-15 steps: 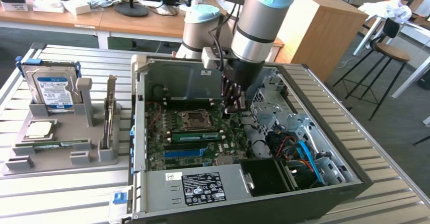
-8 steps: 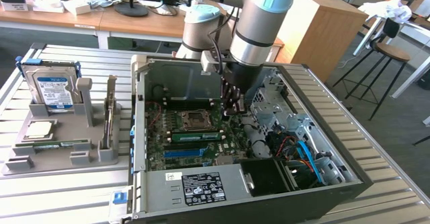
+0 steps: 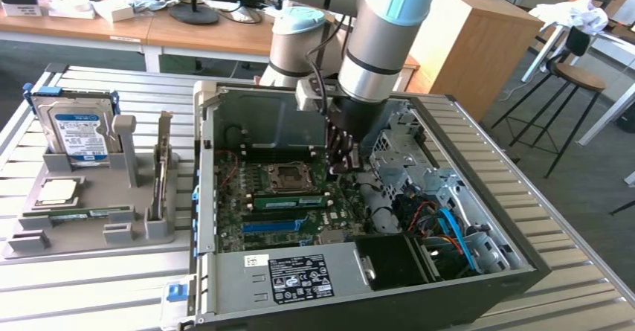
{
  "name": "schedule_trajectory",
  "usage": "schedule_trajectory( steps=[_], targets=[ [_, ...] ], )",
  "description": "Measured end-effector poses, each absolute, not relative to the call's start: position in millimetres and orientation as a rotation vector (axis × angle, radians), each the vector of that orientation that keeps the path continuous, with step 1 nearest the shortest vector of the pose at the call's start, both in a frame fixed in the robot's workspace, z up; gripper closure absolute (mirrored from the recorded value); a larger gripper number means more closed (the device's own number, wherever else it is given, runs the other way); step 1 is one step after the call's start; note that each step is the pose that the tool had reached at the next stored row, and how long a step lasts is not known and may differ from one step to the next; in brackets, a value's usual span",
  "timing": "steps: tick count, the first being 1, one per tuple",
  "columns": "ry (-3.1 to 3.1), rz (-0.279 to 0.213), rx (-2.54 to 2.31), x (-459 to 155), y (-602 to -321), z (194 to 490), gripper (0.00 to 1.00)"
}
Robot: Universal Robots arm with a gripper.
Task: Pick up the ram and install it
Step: 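Press down the ram until it locks into place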
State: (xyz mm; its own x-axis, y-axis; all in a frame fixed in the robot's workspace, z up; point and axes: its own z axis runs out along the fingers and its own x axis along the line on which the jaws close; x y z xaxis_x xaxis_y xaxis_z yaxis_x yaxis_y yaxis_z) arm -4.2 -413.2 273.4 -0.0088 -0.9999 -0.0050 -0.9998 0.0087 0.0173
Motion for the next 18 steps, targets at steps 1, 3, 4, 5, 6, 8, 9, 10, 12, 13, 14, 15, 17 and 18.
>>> schedule_trajectory(
  steps=[1, 3, 4, 5, 6, 8, 9, 10, 12, 13, 14, 15, 17, 18],
  targets=[
    [-2.225, -0.025, 2.206, -4.2, -413.2, 272.4, 0.90],
    [-2.225, -0.025, 2.206, -4.2, -413.2, 270.4, 0.90],
    [-2.225, -0.025, 2.206, -4.2, -413.2, 269.5, 0.90],
    [-2.225, -0.025, 2.206, -4.2, -413.2, 268.5, 0.90],
    [-2.225, -0.025, 2.206, -4.2, -413.1, 267.5, 0.90],
    [-2.225, -0.025, 2.206, -4.2, -413.1, 265.7, 0.90],
    [-2.225, -0.025, 2.206, -4.2, -413.2, 264.9, 0.90],
    [-2.225, -0.025, 2.206, -4.2, -413.2, 264.0, 0.90],
    [-2.225, -0.025, 2.206, -4.2, -413.2, 262.4, 0.90],
    [-2.225, -0.025, 2.206, -4.2, -413.2, 261.5, 0.90],
    [-2.225, -0.025, 2.206, -4.2, -413.1, 260.8, 0.90],
    [-2.225, -0.025, 2.206, -4.2, -413.1, 260.0, 0.90],
    [-2.225, -0.025, 2.206, -4.2, -413.1, 258.8, 0.90],
    [-2.225, -0.025, 2.206, -4.2, -413.2, 258.6, 0.90]
  ],
)
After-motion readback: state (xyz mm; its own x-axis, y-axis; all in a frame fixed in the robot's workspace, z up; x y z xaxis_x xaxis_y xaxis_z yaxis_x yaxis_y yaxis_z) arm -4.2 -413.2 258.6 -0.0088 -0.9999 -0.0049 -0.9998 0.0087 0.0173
